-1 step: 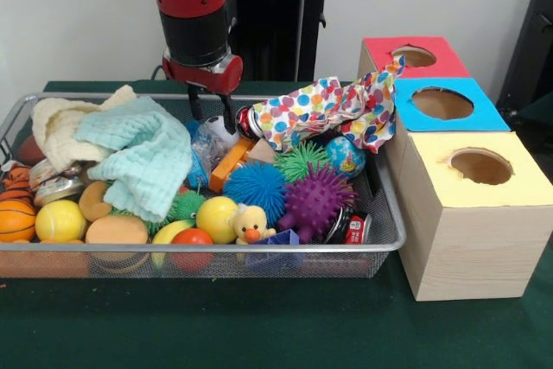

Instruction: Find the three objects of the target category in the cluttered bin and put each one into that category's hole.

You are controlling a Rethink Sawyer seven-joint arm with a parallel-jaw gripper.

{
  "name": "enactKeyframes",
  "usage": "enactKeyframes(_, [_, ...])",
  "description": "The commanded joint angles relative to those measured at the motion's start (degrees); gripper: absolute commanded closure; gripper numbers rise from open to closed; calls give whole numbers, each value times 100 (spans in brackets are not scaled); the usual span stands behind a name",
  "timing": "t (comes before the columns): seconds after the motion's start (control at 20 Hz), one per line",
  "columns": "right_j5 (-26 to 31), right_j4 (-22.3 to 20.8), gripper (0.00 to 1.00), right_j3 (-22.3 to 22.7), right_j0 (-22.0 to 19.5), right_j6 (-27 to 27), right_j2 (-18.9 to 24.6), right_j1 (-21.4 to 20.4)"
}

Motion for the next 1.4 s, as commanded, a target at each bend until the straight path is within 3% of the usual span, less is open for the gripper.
enactKeyframes(0.05, [1047,-94,0,-756,-68,-854,674,-256])
enactKeyframes(0.45, [1688,-162,0,-981,11,-830,724,-428])
enactKeyframes(0.85, [1163,-287,0,-1161,-199,-833,924,115])
enactKeyframes(1.4, [1570,-250,0,-1717,-88,-867,956,343])
